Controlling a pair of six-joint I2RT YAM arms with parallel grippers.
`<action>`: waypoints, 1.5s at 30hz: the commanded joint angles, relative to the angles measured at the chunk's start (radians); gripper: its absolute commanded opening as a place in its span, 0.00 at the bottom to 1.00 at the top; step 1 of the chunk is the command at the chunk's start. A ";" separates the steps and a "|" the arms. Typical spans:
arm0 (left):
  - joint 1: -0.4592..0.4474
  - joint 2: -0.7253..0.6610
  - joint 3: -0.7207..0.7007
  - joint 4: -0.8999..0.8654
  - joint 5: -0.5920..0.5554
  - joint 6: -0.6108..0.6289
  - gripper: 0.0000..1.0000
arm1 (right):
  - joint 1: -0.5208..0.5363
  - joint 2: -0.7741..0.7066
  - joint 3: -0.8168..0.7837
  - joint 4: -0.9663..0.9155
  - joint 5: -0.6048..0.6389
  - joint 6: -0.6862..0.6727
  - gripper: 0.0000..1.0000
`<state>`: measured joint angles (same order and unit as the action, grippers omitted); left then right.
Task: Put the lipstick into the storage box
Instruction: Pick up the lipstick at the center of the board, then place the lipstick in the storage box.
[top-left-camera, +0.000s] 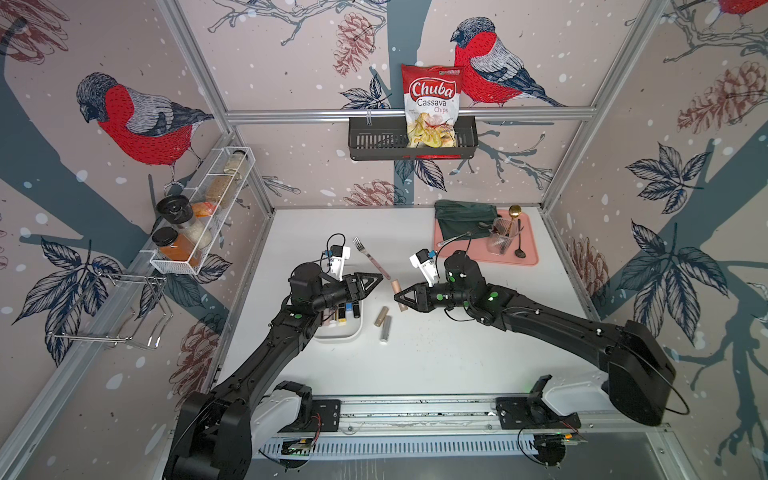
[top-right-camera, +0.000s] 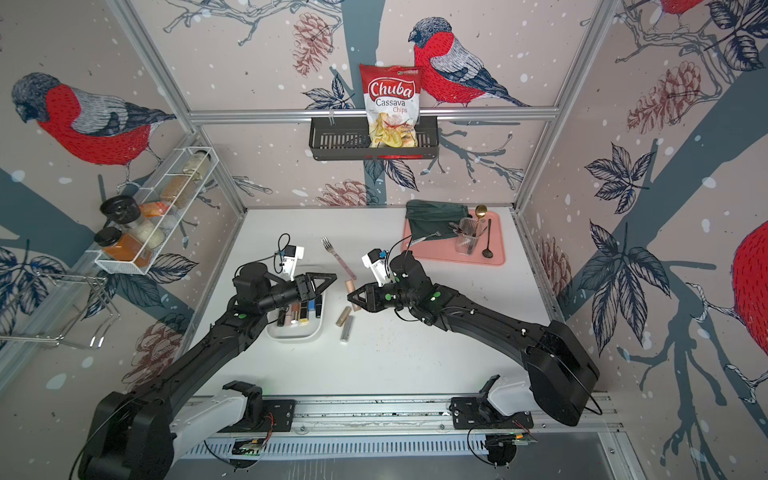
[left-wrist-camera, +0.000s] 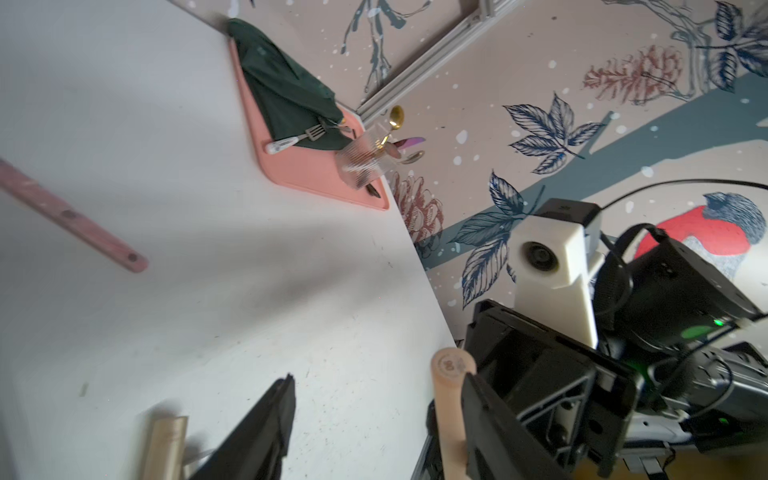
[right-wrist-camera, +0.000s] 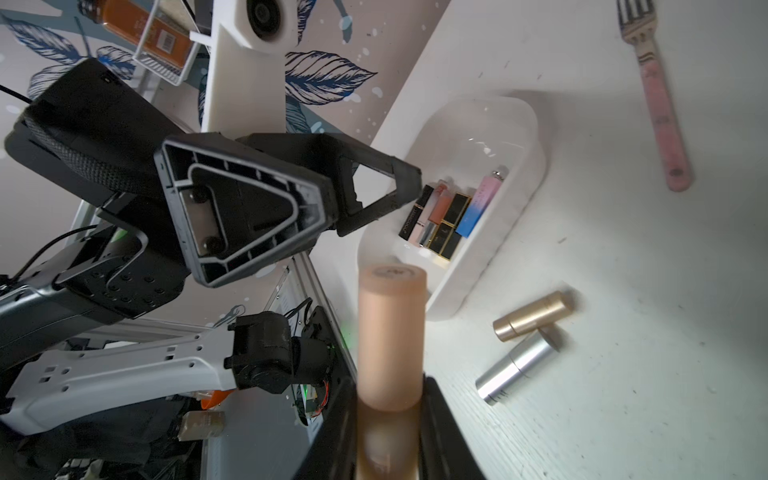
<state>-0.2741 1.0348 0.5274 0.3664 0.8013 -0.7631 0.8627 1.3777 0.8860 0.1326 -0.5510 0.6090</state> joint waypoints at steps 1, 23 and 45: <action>-0.035 -0.024 0.014 0.081 -0.043 -0.048 0.67 | 0.008 0.010 0.001 0.090 -0.068 0.030 0.23; -0.168 0.005 0.063 -0.010 -0.094 -0.031 0.43 | 0.025 0.013 0.005 0.113 -0.035 0.025 0.23; -0.145 0.030 0.186 -0.366 -0.216 0.119 0.06 | -0.058 -0.058 0.007 0.045 0.015 0.003 0.92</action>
<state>-0.4351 1.0695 0.6716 0.1749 0.6880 -0.7509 0.8223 1.3487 0.9001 0.1959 -0.5598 0.6270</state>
